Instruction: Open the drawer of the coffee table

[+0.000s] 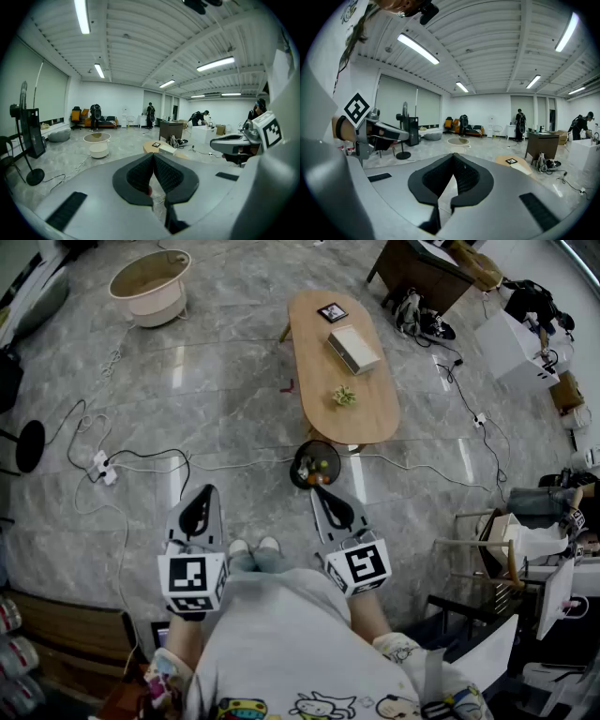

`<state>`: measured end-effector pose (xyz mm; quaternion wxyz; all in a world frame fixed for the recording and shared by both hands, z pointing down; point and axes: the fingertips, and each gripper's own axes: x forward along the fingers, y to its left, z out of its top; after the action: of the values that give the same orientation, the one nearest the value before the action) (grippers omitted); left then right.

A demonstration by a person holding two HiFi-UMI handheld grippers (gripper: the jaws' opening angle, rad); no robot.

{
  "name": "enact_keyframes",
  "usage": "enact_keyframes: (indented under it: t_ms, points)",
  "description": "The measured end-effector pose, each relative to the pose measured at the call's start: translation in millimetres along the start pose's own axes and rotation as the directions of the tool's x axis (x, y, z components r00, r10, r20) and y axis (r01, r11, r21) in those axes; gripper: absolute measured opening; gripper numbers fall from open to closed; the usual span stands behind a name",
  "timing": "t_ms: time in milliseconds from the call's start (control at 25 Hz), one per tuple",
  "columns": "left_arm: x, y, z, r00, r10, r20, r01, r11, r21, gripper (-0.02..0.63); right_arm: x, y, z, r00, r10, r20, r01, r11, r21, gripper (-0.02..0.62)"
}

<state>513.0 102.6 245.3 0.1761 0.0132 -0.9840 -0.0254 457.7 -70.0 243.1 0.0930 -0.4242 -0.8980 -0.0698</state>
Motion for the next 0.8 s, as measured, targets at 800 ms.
enact_keyframes:
  t_ms: [800]
  points:
    - [17.7,-29.2,-4.0,0.999,0.051,-0.017,-0.052,0.997,-0.053,0.142,-6.2,-45.7,-11.9,0.995,0.092,0.035,-0.097,0.984,0.152,0.122]
